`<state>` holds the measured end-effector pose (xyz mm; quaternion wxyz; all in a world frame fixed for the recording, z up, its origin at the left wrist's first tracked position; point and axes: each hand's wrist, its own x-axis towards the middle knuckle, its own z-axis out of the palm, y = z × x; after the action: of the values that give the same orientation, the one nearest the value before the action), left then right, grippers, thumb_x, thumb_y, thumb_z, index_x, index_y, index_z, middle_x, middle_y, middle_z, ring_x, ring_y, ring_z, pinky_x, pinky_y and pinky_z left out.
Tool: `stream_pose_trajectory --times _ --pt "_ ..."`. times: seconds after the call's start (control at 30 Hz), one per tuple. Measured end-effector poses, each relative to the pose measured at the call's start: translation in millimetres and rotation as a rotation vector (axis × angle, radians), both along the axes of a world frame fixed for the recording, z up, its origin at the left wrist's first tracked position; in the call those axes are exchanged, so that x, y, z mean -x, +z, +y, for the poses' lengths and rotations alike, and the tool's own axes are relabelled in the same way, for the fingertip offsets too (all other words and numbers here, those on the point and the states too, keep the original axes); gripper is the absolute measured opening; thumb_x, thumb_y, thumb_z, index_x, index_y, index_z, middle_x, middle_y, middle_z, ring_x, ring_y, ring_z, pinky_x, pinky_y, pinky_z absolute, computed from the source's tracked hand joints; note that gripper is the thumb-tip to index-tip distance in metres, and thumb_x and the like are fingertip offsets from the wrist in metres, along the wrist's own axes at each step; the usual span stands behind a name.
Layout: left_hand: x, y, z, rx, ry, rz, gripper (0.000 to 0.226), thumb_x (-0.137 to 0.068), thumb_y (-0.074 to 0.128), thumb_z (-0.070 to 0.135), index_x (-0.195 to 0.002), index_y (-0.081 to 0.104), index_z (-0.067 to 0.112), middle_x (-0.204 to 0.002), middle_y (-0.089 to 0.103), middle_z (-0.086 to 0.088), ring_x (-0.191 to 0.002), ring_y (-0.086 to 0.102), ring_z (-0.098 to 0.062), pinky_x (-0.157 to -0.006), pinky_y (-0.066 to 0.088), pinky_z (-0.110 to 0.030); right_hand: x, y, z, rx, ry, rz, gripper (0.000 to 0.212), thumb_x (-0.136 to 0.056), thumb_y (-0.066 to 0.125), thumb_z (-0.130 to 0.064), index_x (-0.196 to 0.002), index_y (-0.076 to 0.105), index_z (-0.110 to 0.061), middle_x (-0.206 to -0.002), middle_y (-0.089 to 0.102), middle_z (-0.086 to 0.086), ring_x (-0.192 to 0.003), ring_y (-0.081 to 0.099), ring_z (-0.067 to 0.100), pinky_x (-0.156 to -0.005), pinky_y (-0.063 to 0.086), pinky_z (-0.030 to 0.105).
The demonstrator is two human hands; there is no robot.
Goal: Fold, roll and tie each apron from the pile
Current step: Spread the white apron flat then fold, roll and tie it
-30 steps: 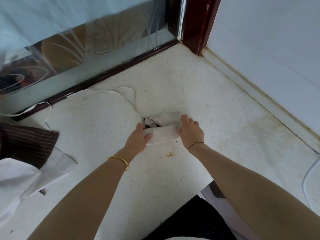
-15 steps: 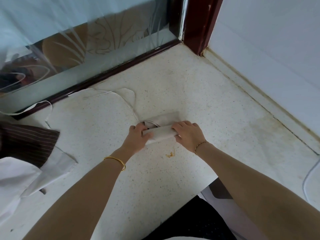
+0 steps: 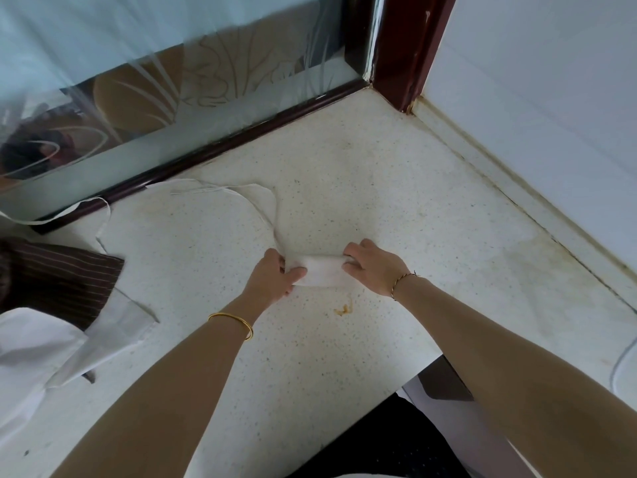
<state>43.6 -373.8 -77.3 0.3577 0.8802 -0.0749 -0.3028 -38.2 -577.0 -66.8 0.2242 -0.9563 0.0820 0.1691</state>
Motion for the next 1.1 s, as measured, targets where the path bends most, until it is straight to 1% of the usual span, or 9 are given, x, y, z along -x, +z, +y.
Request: stream_pose_trajectory --times 0.13,0.23,0.43,0.57,0.7,0.77,0.8,0.93,1.1 --pt "-6 -1 -6 -0.101 -0.021 0.021 0.035 -0.087 0.066 0.029 -0.105 0.05 0.003 -0.078 0.066 -0.01 -0.063 0.066 -0.02 -0.062 0.057 -0.03 -11 3 5 0.202 0.049 -0.012 0.032 -0.096 0.043 -0.038 -0.121 0.051 -0.02 -0.119 0.045 0.003 -0.103 0.047 0.023 -0.082 0.045 0.034" --pt "-10 -1 -10 -0.164 -0.036 0.019 0.035 -0.087 0.064 0.031 -0.105 0.053 0.003 -0.071 0.067 -0.008 -0.058 0.066 -0.018 -0.061 0.057 -0.029 -21 4 15 0.203 0.1 -0.033 0.032 -0.096 0.044 -0.027 -0.128 0.048 -0.021 -0.124 0.048 0.003 -0.111 0.046 0.025 -0.093 0.041 0.037" --pt "-9 -4 -11 -0.228 -0.043 -0.007 0.034 -0.083 0.063 0.032 -0.097 0.057 0.002 -0.063 0.064 -0.006 -0.053 0.064 -0.019 -0.059 0.057 -0.033 -38 -1 38 0.235 0.182 0.058 0.038 -0.094 0.048 -0.031 -0.127 0.047 -0.013 -0.121 0.049 0.007 -0.112 0.046 0.027 -0.091 0.043 0.038" --pt "-6 -1 -10 -0.183 -0.048 0.01 0.033 -0.082 0.067 0.029 -0.099 0.051 0.005 -0.079 0.062 -0.009 -0.069 0.063 -0.024 -0.056 0.049 -0.03 -52 1 41 0.063 0.081 0.245 0.038 -0.084 0.064 -0.026 -0.114 0.048 -0.01 -0.107 0.055 0.007 -0.101 0.053 0.026 -0.081 0.047 0.034" --pt "-7 7 -2 -0.071 -0.103 0.097 0.016 -0.085 0.065 0.017 -0.08 0.057 0.003 -0.073 0.06 -0.011 -0.07 0.062 -0.025 -0.072 0.057 -0.045 -56 0 36 -0.126 0.049 0.295 0.024 -0.079 0.069 -0.013 -0.099 0.059 -0.006 -0.094 0.057 0.006 -0.085 0.053 0.021 -0.063 0.042 0.023" --pt "-8 17 -1 0.002 -0.055 0.173 0.006 -0.088 0.057 0.003 -0.094 0.058 0.004 -0.091 0.059 -0.013 -0.08 0.06 -0.024 -0.074 0.056 -0.035 -52 4 27 -0.224 -0.011 0.236 0.019 -0.078 0.069 -0.008 -0.079 0.051 -0.012 -0.08 0.05 0.001 -0.076 0.047 0.017 -0.056 0.033 0.021" --pt "-10 22 -1 0.038 0.0 0.174 0.021 -0.088 0.054 -0.002 -0.107 0.055 0.006 -0.106 0.055 -0.011 -0.087 0.058 -0.023 -0.073 0.053 -0.03 -49 7 21 -0.288 -0.034 0.208 0.028 -0.077 0.069 -0.005 -0.071 0.044 -0.015 -0.074 0.045 -0.001 -0.071 0.043 0.015 -0.054 0.03 0.021" --pt "-17 40 -5 0.107 -0.005 -0.119 0.056 -0.089 0.043 -0.011 -0.137 0.042 0.017 -0.136 0.036 0.0 -0.089 0.058 -0.014 -0.073 0.047 -0.017 -41 30 1 -0.472 -0.009 0.168 0.04 -0.074 0.071 0.0 -0.064 0.037 -0.019 -0.068 0.039 -0.003 -0.062 0.038 0.009 -0.055 0.027 0.023" --pt "-16 56 -27 0.145 -0.125 -0.265 0.038 -0.085 0.05 -0.011 -0.116 0.061 0.01 -0.121 0.051 -0.004 -0.087 0.055 -0.009 -0.076 0.046 -0.013 -35 51 -15 -0.586 0.022 0.159 0.037 -0.076 0.071 -0.002 -0.068 0.038 -0.017 -0.07 0.039 -0.004 -0.063 0.037 0.011 -0.059 0.028 0.023"
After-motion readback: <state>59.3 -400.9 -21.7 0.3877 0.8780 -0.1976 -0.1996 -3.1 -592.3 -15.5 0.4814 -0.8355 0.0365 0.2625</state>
